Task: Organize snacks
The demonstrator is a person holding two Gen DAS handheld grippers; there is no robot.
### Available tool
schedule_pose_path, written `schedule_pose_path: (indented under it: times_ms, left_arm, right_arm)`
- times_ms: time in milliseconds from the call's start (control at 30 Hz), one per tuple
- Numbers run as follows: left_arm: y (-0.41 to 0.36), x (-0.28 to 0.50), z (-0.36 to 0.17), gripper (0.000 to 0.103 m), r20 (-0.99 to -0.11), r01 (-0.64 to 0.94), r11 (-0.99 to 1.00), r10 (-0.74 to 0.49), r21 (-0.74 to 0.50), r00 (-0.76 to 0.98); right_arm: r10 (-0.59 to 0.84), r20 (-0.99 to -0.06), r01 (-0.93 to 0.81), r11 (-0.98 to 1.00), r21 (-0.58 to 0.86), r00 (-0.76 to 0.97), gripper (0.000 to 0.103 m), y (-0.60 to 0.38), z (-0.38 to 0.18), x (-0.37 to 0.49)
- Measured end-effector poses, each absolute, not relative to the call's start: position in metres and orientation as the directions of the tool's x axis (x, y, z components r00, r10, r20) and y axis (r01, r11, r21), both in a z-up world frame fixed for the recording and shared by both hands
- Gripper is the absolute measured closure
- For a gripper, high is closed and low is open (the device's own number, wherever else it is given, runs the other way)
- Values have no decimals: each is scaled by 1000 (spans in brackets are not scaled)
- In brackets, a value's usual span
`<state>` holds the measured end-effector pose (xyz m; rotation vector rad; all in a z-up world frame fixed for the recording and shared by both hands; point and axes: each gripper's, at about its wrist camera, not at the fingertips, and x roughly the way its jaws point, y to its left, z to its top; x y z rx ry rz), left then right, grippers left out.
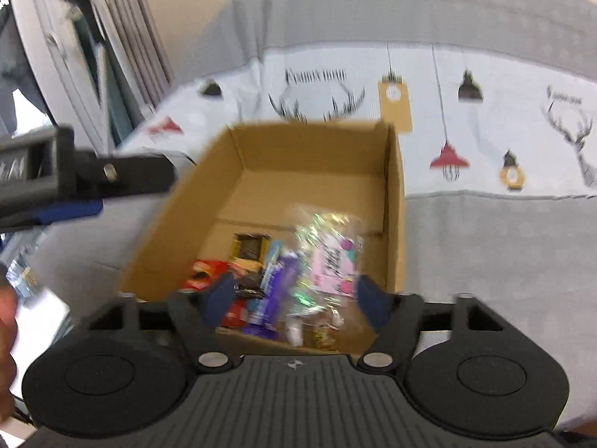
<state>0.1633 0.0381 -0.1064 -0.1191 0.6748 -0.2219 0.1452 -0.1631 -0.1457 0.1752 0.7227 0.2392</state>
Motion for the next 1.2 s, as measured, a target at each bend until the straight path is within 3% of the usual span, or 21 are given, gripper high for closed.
schedule_pose_path:
  times_ms: [133,433,767,1200]
  left_arm:
    - [14,118,-70,0,-635,73,997,-80,-37,768]
    - [-3,37,-19,0,-599,62,998,-40,16,800]
    - [-5,18,-4,0,-638,7,995,60,103,768]
    - [-3,19,-8,0,-669,7,993,75,119,739]
  right_arm:
    - [290,-588,-172,953,249,755,9,-166,-97,105]
    - [190,-593,-95,978,188,783,1,-161,-41,30]
    - [158,-625,-45,980,192,765,1,-153,-34,4]
    - [184,-655,-45,974,223,733,1,-148,-41,5]
